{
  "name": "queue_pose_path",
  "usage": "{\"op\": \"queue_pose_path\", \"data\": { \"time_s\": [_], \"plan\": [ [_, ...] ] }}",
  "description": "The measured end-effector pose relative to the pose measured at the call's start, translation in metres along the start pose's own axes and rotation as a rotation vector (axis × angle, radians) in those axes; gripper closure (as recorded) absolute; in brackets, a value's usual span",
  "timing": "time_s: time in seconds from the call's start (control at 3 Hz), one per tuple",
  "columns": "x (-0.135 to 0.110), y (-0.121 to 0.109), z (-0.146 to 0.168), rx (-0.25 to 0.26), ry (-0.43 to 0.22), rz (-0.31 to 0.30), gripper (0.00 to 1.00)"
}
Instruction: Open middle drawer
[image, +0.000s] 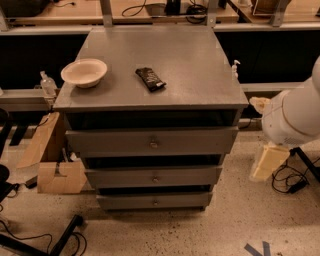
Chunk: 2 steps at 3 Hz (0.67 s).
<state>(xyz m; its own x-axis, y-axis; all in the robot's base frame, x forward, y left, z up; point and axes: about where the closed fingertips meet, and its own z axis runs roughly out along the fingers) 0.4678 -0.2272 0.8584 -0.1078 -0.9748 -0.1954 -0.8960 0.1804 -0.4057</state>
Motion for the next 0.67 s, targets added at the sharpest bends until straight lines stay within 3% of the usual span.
{"op": "queue_pose_path", "data": {
  "time_s": [0.33, 0.67],
  "plan": [
    [0.019, -0.009, 0.043, 0.089, 0.029, -0.045, 0.0],
    [0.028, -0.019, 0.077, 0.17, 0.014, -0.042, 0.0]
  ]
}}
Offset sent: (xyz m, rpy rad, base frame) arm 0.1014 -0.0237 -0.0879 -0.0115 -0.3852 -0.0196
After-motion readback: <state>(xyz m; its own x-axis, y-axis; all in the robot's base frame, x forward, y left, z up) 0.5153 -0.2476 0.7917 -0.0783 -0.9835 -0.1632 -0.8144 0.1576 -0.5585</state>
